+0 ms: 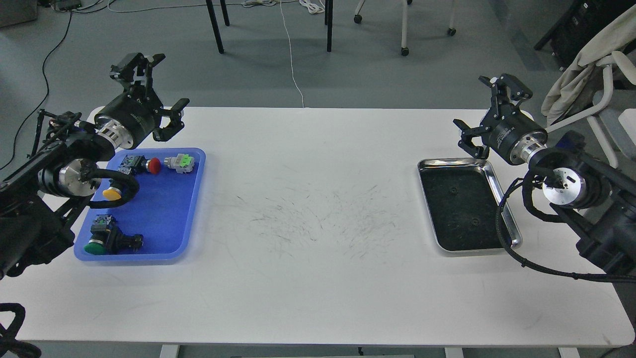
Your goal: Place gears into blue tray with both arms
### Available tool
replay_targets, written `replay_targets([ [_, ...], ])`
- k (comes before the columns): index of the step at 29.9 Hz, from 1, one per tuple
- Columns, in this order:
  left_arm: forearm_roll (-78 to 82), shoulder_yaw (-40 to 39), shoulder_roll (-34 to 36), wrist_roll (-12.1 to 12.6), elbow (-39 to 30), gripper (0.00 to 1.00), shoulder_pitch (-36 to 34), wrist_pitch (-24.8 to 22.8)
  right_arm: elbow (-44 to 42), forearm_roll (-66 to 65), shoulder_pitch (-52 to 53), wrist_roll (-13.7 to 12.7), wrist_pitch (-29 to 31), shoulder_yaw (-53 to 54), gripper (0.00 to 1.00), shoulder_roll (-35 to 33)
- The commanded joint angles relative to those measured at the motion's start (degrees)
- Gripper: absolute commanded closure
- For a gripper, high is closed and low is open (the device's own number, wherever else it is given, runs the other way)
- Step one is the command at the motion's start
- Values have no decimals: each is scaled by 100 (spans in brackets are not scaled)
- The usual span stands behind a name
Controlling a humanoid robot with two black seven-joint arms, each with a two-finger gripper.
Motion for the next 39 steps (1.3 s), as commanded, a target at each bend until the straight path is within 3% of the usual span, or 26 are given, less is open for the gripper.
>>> replay_targets([
  [1,-4,23,-25,2,38,0,2,4,1,-9,0,0,-6,-9,0,-11],
  [10,-136,-30,1,2,74,0,-24,-83,1,0,-8,-79,2,-18,0,-46],
  [15,-180,49,19,81,100,0,-33,-750,1,9,-8,-114,11,-9,0,-46],
  [21,-198,85,10,81,329,1,-77,-1029,10,0,-8,9,11,79,0,-55],
  [39,-330,138,-52,-86,443,1,-104,-576,-8,0,-44,202,38,79,0,-55],
])
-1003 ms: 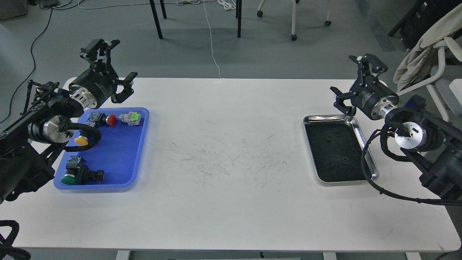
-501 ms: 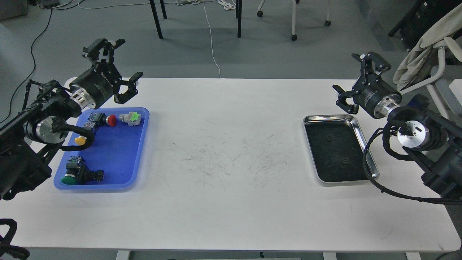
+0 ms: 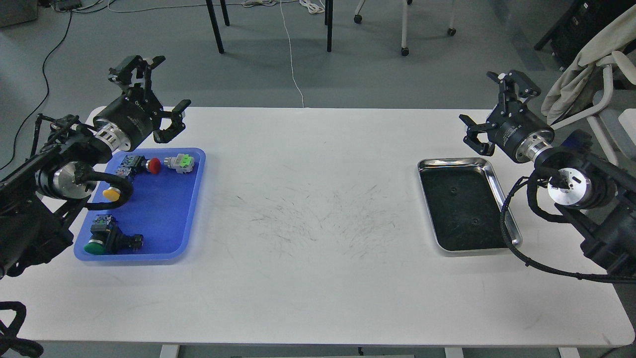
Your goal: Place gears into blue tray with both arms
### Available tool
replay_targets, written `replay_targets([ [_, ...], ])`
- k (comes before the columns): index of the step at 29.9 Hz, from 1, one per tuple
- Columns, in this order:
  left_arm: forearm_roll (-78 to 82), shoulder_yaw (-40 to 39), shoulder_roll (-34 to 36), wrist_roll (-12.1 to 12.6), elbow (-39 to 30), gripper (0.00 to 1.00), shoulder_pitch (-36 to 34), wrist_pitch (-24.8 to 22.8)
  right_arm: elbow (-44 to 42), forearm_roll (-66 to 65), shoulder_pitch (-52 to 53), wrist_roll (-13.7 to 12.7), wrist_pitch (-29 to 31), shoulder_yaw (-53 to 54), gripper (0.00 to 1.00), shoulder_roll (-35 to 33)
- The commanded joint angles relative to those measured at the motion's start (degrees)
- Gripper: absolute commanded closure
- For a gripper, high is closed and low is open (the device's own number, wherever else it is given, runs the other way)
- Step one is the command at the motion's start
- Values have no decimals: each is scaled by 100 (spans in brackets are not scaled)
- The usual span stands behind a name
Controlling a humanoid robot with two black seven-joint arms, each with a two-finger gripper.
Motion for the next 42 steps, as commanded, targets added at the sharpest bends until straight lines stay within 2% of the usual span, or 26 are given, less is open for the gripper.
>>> replay_targets([
  [1,-2,0,0,-2,2,1,-5,90,-9,0,0,13,-28,16,0,1],
  [14,6,26,18,16,2,1,13,336,-9,0,0,22,-63,7,0,-8],
  [42,-29,17,9,-11,2,1,74,354,0,0,-88,13,-80,-2,0,-157],
])
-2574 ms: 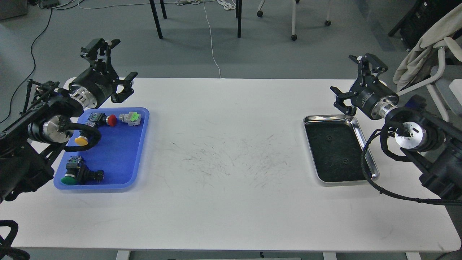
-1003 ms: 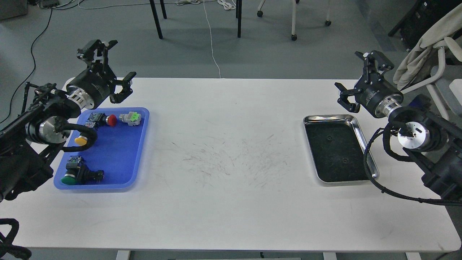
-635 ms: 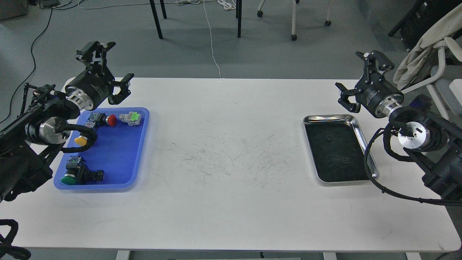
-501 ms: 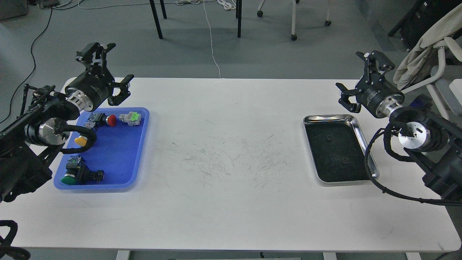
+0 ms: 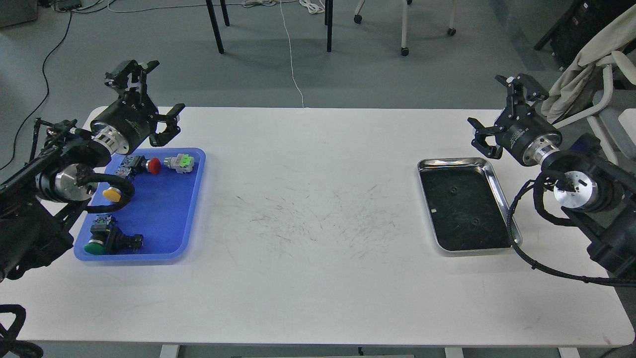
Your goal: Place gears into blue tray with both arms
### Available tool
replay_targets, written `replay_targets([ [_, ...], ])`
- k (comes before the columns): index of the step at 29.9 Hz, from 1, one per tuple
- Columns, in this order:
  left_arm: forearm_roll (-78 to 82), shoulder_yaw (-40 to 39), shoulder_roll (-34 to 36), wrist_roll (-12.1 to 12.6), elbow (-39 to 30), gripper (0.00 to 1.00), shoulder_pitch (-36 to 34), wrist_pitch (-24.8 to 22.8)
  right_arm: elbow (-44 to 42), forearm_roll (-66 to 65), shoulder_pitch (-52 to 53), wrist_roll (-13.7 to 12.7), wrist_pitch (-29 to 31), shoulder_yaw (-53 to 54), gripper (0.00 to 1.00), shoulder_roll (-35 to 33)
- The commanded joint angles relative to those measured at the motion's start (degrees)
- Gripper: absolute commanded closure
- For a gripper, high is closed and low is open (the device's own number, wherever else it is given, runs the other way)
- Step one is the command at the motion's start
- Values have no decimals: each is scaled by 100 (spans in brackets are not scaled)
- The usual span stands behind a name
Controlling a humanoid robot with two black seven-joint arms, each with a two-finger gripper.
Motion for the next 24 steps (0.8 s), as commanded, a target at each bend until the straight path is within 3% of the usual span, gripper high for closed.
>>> replay_targets([
  [1,8,-2,17,-2,9,1,-17,-3,4,0,-1,0,0,-6,0,-25],
  [24,8,16,0,7,0,1,-69,-12,-84,0,-36,9,0,248,0,72],
])
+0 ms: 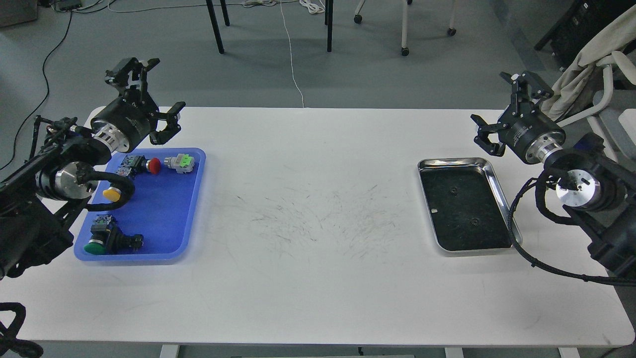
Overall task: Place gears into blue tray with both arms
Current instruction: 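Raise the right arm and swing the right gripper toward the steel tray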
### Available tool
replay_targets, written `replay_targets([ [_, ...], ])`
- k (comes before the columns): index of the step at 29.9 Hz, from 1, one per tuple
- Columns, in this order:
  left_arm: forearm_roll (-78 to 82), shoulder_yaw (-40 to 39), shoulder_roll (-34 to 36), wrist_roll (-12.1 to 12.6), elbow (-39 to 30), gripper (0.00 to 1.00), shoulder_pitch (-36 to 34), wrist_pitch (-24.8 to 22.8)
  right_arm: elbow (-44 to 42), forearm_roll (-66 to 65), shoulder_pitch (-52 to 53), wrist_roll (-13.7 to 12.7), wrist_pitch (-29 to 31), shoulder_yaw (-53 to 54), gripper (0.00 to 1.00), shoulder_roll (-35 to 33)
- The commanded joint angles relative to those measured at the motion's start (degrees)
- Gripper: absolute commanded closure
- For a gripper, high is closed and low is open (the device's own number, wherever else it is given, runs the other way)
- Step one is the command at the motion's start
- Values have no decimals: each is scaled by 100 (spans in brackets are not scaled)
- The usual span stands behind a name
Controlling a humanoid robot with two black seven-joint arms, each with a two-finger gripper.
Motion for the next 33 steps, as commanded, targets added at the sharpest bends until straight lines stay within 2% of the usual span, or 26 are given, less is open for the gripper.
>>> replay_targets([
  [1,1,0,-5,0,0,1,-27,10,-29,0,0,-1,-8,64,0,22],
  [9,1,0,-5,8,9,1,-36,71,-29,0,0,-9,-8,30,0,-22],
  [15,10,0,-5,8,17,1,-45,80,-11,-9,26,-115,-61,-189,0,-154],
  [25,10,0,-5,8,17,1,-45,80,243,-149,886,-633,-131,-1717,0,-1190],
  [29,10,0,-13,0,44,1,-54,80,489,-684,1449,-590,-131,-2544,0,-1420],
  [33,10,0,-14,0,53,1,-54,89,455,-1229,1766,-598,-166,-2870,1,-1385],
])
